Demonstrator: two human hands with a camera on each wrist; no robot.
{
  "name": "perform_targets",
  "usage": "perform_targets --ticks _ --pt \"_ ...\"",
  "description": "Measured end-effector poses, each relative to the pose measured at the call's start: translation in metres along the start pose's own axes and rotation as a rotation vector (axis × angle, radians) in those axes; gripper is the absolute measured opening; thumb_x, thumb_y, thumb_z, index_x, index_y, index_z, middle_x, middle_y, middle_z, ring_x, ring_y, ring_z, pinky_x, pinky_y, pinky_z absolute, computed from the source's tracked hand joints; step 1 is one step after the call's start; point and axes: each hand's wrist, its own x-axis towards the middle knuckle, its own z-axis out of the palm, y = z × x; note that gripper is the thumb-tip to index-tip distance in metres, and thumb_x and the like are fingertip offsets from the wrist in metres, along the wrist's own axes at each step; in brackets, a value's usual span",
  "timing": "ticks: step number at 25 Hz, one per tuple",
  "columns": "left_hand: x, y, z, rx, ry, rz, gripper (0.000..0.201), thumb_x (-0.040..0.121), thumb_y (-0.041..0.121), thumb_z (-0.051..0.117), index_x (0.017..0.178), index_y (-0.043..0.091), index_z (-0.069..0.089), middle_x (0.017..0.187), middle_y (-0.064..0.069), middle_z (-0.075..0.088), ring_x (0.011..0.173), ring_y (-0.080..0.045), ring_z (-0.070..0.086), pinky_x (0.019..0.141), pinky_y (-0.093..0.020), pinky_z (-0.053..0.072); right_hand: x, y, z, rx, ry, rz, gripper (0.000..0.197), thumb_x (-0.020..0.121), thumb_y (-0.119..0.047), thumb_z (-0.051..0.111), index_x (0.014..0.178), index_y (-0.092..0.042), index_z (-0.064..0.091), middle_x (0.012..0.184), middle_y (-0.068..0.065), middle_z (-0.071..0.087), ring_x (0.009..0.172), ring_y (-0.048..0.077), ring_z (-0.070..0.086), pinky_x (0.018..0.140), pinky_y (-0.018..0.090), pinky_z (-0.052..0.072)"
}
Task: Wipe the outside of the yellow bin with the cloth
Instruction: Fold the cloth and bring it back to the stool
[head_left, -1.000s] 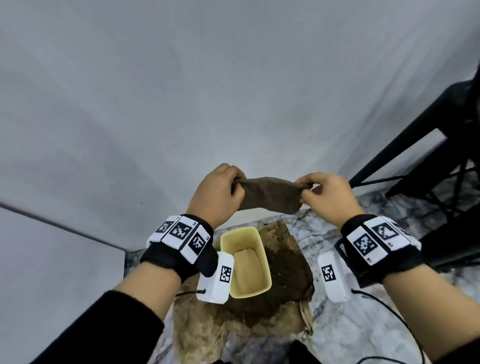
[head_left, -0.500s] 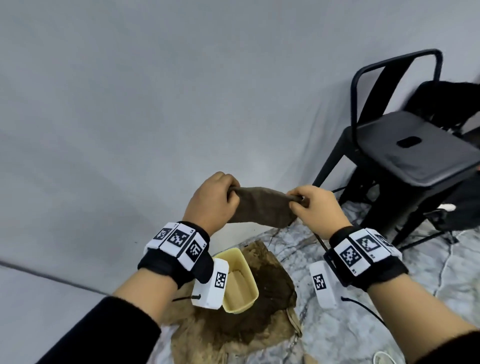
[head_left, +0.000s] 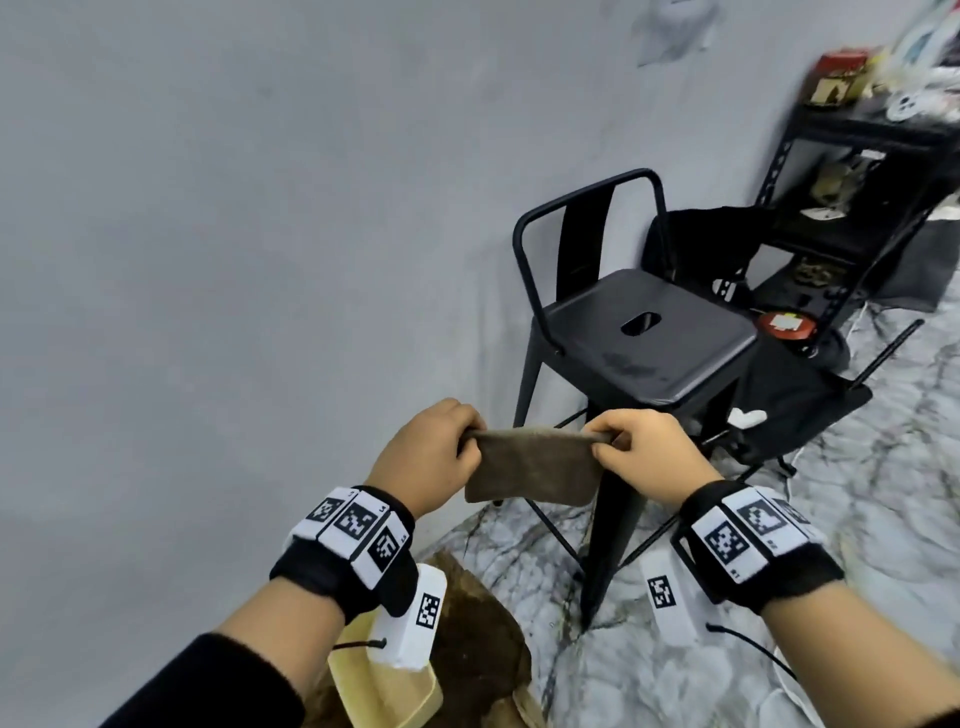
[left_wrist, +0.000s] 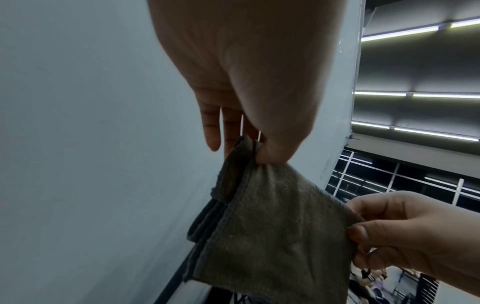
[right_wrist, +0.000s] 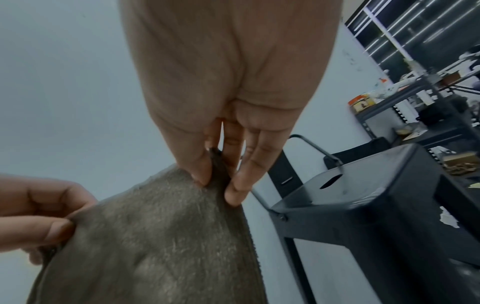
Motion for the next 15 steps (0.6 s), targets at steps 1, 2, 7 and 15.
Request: perform_targets --ticks 1,2,7,15 --pt "0.016 0.013 0.008 -0.009 -0.010 0.014 0.015 0.083 0.013 0.047 0.093 0.016 0.059 0.089 0.005 0.052 0.079 -0.012 0.048 0.073 -0.023 0.039 0.003 0.014 -0.013 0.001 0.010 0.013 0.016 0.078 -0.005 0.057 0.088 -0.012 0.067 0.076 -0.002 0.062 0.069 0.014 0.054 0.061 0.014 0.034" --pt "0.031 0.025 0.015 -0.009 -0.019 0.030 0.015 0.083 0.012 0.047 0.093 0.014 0.059 0.091 0.002 0.054 0.080 -0.014 0.049 0.074 -0.024 0.040 0.008 0.027 -0.025 0.005 0.023 0.024 0.016 0.078 -0.005 0.057 0.087 -0.013 0.068 0.072 -0.006 0.061 0.066 0.011 0.053 0.061 0.010 0.036" --pt "0.113 0.067 0.056 -0.035 -0.071 0.079 0.015 0.083 0.012 0.046 0.090 0.015 0.058 0.090 0.001 0.055 0.082 -0.017 0.051 0.075 -0.031 0.045 0.044 0.091 -0.087 0.004 0.048 0.098 0.018 0.079 -0.006 0.056 0.085 -0.017 0.068 0.070 -0.011 0.060 0.066 0.003 0.052 0.056 0.009 0.036" --pt "0.243 0.073 0.106 -0.059 -0.111 0.046 0.016 0.082 0.013 0.049 0.092 0.017 0.061 0.095 -0.001 0.061 0.087 -0.017 0.055 0.079 -0.030 0.045 0.141 0.168 -0.121 -0.028 0.149 0.116 0.019 0.077 -0.004 0.056 0.087 -0.015 0.070 0.087 0.004 0.070 0.079 0.015 0.058 0.074 0.015 0.038"
